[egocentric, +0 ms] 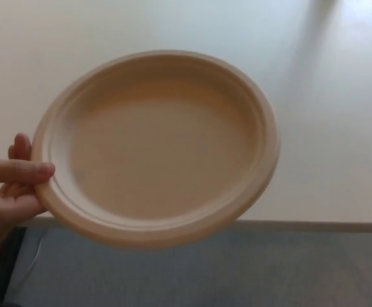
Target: A person passes a plate to the robot and the robot grabs it with its left hand and places it at the centre of the table infront of it
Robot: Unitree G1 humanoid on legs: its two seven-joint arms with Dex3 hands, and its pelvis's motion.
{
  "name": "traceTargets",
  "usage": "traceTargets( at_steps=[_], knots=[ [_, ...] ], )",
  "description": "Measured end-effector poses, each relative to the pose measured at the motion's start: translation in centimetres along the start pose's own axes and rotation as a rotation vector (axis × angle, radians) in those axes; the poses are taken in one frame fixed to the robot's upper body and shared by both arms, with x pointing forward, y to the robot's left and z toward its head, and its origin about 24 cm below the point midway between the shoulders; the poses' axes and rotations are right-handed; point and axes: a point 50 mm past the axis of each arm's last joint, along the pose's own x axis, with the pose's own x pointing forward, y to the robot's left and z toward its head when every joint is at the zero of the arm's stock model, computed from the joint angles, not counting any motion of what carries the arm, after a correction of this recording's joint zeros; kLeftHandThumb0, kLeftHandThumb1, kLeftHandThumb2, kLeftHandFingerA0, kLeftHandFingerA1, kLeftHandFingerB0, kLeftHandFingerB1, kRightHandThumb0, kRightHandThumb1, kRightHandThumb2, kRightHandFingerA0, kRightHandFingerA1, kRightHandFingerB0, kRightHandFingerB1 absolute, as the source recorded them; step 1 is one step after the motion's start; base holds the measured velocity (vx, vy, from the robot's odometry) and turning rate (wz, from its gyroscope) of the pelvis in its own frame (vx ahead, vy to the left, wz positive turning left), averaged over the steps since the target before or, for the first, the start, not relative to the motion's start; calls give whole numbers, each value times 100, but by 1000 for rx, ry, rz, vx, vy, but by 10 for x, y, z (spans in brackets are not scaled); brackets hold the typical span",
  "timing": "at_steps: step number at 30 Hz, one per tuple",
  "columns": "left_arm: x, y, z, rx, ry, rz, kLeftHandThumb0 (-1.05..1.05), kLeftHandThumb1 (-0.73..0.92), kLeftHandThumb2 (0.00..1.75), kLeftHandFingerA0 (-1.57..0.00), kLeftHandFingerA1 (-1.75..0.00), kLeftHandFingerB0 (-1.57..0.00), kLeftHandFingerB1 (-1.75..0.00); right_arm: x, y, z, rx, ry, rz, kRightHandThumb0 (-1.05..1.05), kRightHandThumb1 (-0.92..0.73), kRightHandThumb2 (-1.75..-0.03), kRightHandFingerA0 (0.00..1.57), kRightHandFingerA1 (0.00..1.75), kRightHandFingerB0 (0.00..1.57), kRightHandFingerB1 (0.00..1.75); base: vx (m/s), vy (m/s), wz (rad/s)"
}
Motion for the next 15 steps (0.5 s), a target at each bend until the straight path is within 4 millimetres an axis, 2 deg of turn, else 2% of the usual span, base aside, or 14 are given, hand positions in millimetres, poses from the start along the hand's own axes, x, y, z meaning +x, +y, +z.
traceTargets(
  at_steps=[3,4,5,6,13,14,15],
  knots=[
    [0,-1,-1,2,-7,-11,-50,51,83,-61,-62,-32,-47,0,1,-1,-1,3,9,-48,-69,-60,58,63,35,40,0,0,0],
    [-1,-1,-1,3,-8,-12,-42,63,58,-66,-51,-39,-34,0,1,-2,-1,4,12,-48,-68,-60,59,63,36,40,0,0,0],
    [-1,-2,-2,4,-10,-14,-42,63,58,-66,-51,-39,-34,0,1,-2,-2,5,13,-48,-68,-60,59,63,36,40,0,0,0],
    [-1,-2,-2,4,-10,-16,-49,51,82,-61,-62,-33,-47,0,1,-2,-2,6,14,-49,-69,-60,60,64,36,41,0,0,0],
    [-3,-5,-5,12,-30,-19,-50,51,81,-67,-62,-34,-47,0,2,-3,-5,3,23,-50,-69,-60,58,65,35,42,0,0,0],
    [-4,-6,-4,19,-43,-18,-49,53,84,-55,-58,-32,-47,0,2,-3,-6,2,25,-50,-68,-60,60,66,36,42,0,0,0],
    [-5,-7,-3,31,-64,-15,-42,67,59,-56,-43,-37,-33,0,2,-3,-6,0,26,-50,-68,-60,62,65,35,41,0,0,0]
  ],
)
